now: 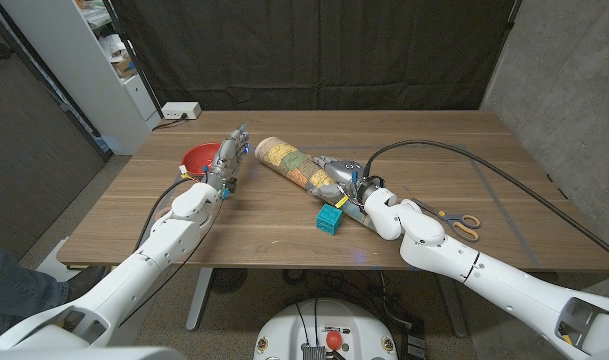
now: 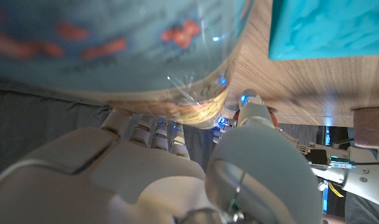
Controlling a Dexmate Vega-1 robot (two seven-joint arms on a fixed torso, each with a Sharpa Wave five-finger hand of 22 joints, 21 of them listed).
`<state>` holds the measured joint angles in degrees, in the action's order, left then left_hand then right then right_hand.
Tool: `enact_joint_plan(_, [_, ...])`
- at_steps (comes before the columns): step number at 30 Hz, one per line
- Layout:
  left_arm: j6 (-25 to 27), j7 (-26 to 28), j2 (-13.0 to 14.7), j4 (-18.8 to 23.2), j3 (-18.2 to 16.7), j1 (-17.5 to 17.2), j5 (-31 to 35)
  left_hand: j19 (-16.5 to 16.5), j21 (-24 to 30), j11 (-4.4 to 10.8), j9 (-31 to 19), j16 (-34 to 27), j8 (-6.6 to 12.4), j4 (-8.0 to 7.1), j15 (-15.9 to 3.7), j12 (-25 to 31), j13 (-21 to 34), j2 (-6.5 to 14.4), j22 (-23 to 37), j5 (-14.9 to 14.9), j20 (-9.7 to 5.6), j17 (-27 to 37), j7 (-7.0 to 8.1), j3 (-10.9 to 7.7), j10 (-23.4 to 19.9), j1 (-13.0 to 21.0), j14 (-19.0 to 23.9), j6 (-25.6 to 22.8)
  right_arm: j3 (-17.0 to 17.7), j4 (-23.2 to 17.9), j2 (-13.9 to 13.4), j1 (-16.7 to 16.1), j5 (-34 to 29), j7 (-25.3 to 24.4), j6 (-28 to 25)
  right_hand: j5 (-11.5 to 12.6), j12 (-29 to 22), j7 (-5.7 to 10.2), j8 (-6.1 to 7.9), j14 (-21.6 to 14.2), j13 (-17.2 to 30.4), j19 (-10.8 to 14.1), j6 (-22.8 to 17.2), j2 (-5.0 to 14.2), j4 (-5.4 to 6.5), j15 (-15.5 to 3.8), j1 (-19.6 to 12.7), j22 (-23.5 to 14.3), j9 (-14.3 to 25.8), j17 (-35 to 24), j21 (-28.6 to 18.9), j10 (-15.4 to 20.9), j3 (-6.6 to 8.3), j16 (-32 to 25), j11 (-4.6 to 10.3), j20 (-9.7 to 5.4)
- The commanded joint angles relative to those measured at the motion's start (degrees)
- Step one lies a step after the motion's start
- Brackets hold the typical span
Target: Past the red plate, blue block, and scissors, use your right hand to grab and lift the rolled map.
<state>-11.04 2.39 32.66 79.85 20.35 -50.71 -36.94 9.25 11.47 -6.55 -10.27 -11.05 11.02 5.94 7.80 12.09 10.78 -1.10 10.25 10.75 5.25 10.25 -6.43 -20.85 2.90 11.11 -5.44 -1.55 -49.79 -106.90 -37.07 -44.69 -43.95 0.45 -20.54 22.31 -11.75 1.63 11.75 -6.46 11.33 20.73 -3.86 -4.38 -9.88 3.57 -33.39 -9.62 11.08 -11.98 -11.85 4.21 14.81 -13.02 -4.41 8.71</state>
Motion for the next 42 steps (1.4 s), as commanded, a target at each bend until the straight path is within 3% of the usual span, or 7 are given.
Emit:
enact_joint_plan(1, [0.2, 0.3, 0.1, 0.5, 0.1, -0.3, 0.1, 0.3, 0.0, 0.21, -0.1, 0.0, -0.02, 0.45, 0.06, 0.0, 0.3, 0.6, 0.2, -0.2, 0.52, 0.3, 0.03, -0.05, -0.1, 0.4, 0.1, -0.4, -0.8, 1.2, 0.2, 0.5, -1.7, 0.1, -0.7, 0.6, -0.1, -0.05, 0.09, -1.0, 0.3, 0.8, 0.1, -0.01, 0.01, -0.02, -1.3, -0.1, 0.2, -0.2, 0.1, 0.2, 0.56, -0.2, 0.07, 0.03])
enact_joint_plan(6, [0.4, 0.3, 0.1, 0.7, 0.2, -0.2, 0.2, 0.2, 0.0, 0.32, -0.1, 0.0, -0.03, 0.47, 0.11, 0.0, 0.3, 0.6, 0.2, -0.2, 0.69, 0.3, 0.05, -0.03, -0.2, 0.4, 0.3, -0.4, -0.7, 1.4, 0.1, 0.4, -2.0, -0.4, -0.7, 0.8, -0.2, 0.04, 0.13, -1.5, 0.3, 1.5, 0.0, 0.02, -0.02, -0.24, -2.2, -0.1, 0.3, -0.2, -0.1, 0.4, 0.78, -0.4, 0.17, 0.04])
enact_joint_plan(14, [0.8, 0.5, 0.0, 0.8, 0.4, 0.0, 0.3, 0.2, 0.0, 0.49, -0.1, 0.0, -0.05, 0.49, 0.17, 0.1, 0.3, 0.6, 0.2, -0.2, 0.79, 0.3, 0.06, -0.01, -0.2, 0.3, 0.3, -0.4, -0.5, 1.6, -0.1, 0.2, -2.6, -1.7, -0.4, 1.6, -1.0, 0.64, 0.84, -4.8, 0.5, 5.5, -2.2, 0.29, 0.24, -0.95, -5.7, -0.2, 0.3, -0.6, -0.8, 2.9, 1.65, -1.6, 0.5, -1.35])
enact_joint_plan(27, [1.3, 0.9, -0.2, 1.1, 0.7, 0.3, 0.6, 0.3, 0.0, 0.55, -0.1, 0.0, -0.09, 0.53, 0.31, 0.0, 0.3, 0.7, 0.2, -0.2, 1.1, 0.3, 0.14, 0.04, -0.1, 0.3, 0.3, -0.3, -0.4, 2.4, 0.0, 0.3, -3.1, -2.4, -0.1, 2.1, -2.2, 1.61, 1.75, -10.7, 0.8, 13.6, -7.0, 1.86, -0.03, -2.87, -14.4, -0.3, 0.6, -1.5, -2.1, 8.8, 4.29, -3.7, 1.35, -5.86])
enact_joint_plan(33, [1.6, 1.0, -0.3, 1.1, 0.8, 0.5, 0.6, 0.2, 0.0, 0.62, -0.1, 0.0, -0.08, 0.54, 0.34, 0.0, 0.3, 0.7, 0.2, -0.2, 1.1, 0.3, 0.16, 0.06, -0.1, 0.3, 0.3, -0.4, -0.1, 2.6, 0.0, 0.1, -2.3, -2.4, 0.2, 1.9, -2.9, 1.94, 2.04, -12.9, 0.8, 15.5, -8.5, 2.02, 0.43, -3.46, -15.5, -0.4, 0.6, -1.9, -2.3, 11.2, 4.51, -4.5, 1.46, -6.52])
enact_joint_plan(40, [1.6, 1.1, -0.4, 1.0, 0.9, 0.5, 0.7, 0.1, 0.0, 0.76, -0.1, 0.0, -0.07, 0.56, 0.4, 0.0, 0.3, 0.7, 0.2, -0.2, 1.42, 0.3, 0.23, 0.09, -0.1, 0.3, 0.4, -0.4, 0.4, 2.7, -0.2, -0.1, -1.0, -2.4, 0.7, 1.1, -3.9, 2.6, 2.86, -17.8, 0.9, 20.6, -12.4, 2.21, 1.07, -4.8, -16.7, -0.4, 0.7, -2.7, -3.4, 15.5, 4.42, -6.3, 2.43, -8.29])
enact_joint_plan(42, [1.7, 1.2, -0.5, 1.1, 0.9, 0.6, 0.7, 0.2, 0.0, 0.71, -0.1, 0.0, -0.07, 0.56, 0.49, 0.0, 0.3, 0.7, 0.2, -0.2, 1.52, 0.3, 0.22, 0.1, -0.1, 0.3, 0.4, -0.4, 0.5, 2.7, -0.3, -0.1, -0.8, -2.5, 0.8, 1.0, -4.0, 2.78, 2.89, -18.9, 1.0, 21.7, -12.9, 2.41, 1.12, -5.0, -17.1, -0.5, 0.7, -2.8, -3.6, 16.1, 4.52, -6.7, 2.73, -9.46])
